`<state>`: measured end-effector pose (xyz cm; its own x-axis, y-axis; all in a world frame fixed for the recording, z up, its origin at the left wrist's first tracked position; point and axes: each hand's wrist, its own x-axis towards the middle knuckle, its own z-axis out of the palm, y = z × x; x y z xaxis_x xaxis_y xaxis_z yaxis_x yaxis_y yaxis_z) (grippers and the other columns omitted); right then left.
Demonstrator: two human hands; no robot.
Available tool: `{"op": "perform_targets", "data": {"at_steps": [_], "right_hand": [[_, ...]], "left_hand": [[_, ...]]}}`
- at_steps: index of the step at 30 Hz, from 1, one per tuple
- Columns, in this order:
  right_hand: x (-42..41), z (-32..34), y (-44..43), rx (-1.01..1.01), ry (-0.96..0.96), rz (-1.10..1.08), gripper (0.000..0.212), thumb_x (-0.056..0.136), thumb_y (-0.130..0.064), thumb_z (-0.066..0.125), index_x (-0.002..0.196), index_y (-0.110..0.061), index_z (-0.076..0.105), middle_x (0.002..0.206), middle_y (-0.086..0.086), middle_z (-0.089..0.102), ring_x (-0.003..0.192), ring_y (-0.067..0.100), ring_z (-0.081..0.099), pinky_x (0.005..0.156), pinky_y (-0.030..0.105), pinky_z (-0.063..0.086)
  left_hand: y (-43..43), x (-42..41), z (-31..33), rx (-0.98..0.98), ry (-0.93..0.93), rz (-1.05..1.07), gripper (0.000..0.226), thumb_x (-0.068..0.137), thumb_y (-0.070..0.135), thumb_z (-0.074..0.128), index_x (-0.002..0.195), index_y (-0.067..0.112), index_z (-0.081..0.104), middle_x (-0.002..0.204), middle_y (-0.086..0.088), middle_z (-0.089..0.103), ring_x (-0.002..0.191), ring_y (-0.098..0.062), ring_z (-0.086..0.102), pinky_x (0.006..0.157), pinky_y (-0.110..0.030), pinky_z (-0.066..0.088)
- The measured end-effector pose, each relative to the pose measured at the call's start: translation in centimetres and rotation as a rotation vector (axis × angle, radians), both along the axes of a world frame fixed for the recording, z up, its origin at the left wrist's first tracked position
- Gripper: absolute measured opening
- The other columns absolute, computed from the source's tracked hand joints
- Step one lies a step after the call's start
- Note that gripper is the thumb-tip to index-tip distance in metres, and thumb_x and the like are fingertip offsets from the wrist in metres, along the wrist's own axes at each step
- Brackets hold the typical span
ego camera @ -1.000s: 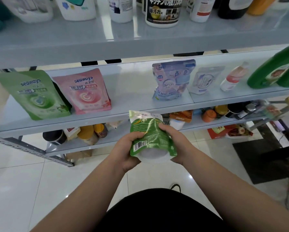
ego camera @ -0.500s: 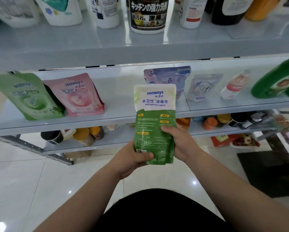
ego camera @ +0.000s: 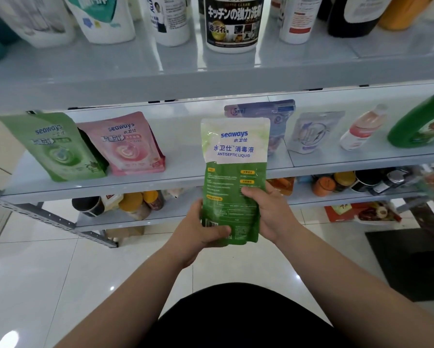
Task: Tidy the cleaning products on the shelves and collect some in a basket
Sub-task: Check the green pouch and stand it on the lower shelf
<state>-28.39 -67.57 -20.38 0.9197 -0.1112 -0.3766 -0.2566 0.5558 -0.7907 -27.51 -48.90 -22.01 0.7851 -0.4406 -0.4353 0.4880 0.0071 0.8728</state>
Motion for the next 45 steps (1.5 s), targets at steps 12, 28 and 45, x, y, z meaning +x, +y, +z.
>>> {"op": "perform_targets", "data": {"at_steps": [12, 28, 45], "right_hand": [[-0.4, 0.9, 4.8, -0.493, -0.157, 0.227, 0.047, 0.078, -0.050, 0.076, 0.124, -0.044, 0.070, 0.134, -0.006, 0.065, 0.129, 0.011, 0.060, 0.112, 0.041, 0.048], [-0.5, 0.5, 7.3, -0.284, -0.017, 0.017, 0.026, 0.097, -0.007, 0.067, 0.121, -0.016, 0.067, 0.117, 0.003, 0.077, 0.114, 0.025, 0.071, 0.102, 0.053, 0.056], [0.5, -1.0, 11.9, -0.535, 0.025, 0.082, 0.030, 0.093, -0.022, 0.076, 0.116, -0.040, 0.068, 0.121, -0.008, 0.074, 0.117, 0.020, 0.069, 0.098, 0.054, 0.058]], "left_hand": [[2.4, 0.2, 0.2, 0.092, -0.233, 0.076, 0.065, 0.069, 0.012, 0.072, 0.128, 0.032, 0.053, 0.109, -0.003, 0.073, 0.104, -0.027, 0.070, 0.081, -0.039, 0.062], [8.2, 1.8, -0.5, -0.151, 0.061, -0.016, 0.047, 0.093, 0.005, 0.068, 0.135, 0.020, 0.055, 0.130, -0.014, 0.069, 0.116, -0.036, 0.069, 0.089, -0.055, 0.059], [13.1, 3.5, -2.2, 0.018, -0.150, -0.040, 0.055, 0.078, 0.015, 0.071, 0.122, 0.046, 0.062, 0.114, 0.008, 0.075, 0.108, -0.014, 0.071, 0.080, -0.029, 0.059]]}}
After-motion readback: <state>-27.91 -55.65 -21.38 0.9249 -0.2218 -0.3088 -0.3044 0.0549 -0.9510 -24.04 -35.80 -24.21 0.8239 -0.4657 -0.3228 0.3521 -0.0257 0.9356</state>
